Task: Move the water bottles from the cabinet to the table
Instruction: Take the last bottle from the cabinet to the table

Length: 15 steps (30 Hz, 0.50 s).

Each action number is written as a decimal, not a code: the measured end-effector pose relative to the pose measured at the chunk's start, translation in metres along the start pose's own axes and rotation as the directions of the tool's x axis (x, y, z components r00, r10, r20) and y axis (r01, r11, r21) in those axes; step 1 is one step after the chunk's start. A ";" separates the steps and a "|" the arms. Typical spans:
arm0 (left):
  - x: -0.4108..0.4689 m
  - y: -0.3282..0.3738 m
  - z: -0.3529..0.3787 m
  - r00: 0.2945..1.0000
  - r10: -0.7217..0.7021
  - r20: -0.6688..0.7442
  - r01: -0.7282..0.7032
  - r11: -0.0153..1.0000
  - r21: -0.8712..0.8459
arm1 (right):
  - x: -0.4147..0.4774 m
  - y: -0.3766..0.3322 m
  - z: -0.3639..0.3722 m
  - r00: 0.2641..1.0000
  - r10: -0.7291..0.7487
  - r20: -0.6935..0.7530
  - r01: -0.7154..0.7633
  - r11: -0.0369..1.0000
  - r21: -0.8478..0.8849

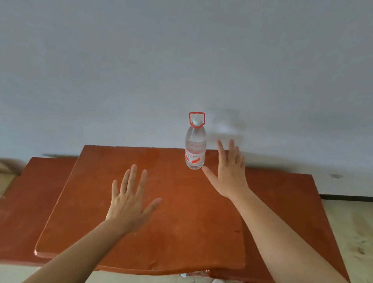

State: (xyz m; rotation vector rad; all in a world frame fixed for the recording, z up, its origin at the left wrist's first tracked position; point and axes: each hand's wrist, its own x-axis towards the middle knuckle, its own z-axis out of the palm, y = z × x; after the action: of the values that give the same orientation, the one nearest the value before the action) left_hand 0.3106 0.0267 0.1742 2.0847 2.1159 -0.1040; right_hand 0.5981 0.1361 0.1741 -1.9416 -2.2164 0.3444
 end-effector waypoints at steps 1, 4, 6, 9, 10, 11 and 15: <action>0.001 0.003 0.001 0.999 -0.035 0.003 0.035 0.999 -0.002 | 0.023 -0.003 0.000 0.999 -0.039 0.000 0.039 0.999 0.023; 0.000 0.008 0.000 0.995 -0.101 -0.004 0.101 0.994 -0.033 | 0.070 -0.019 -0.003 0.996 -0.092 -0.006 0.092 0.991 0.095; 0.005 0.011 0.002 0.992 -0.126 -0.011 0.126 0.991 -0.041 | 0.093 -0.030 0.000 0.993 -0.117 -0.010 0.118 0.984 0.132; 0.023 0.012 0.006 0.991 -0.134 0.030 0.135 0.989 -0.051 | 0.121 -0.037 0.006 0.991 -0.130 -0.034 0.134 0.977 0.167; 0.031 0.012 0.008 0.990 -0.133 0.050 0.136 0.989 -0.057 | 0.128 -0.038 0.007 0.990 -0.132 -0.047 0.138 0.976 0.169; 0.042 0.012 0.011 0.989 -0.128 0.069 0.133 0.989 -0.065 | 0.136 -0.036 0.009 0.991 -0.124 -0.055 0.132 0.976 0.172; 0.075 0.019 0.027 0.989 -0.095 0.114 0.111 0.984 -0.136 | 0.154 -0.030 0.018 0.990 -0.136 -0.027 0.139 0.967 0.215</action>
State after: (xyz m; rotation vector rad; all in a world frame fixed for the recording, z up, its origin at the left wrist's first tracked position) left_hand 0.3310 0.0966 0.1366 1.8481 2.1012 -0.0742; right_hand 0.5434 0.2835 0.1619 -1.6655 -2.1885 0.5274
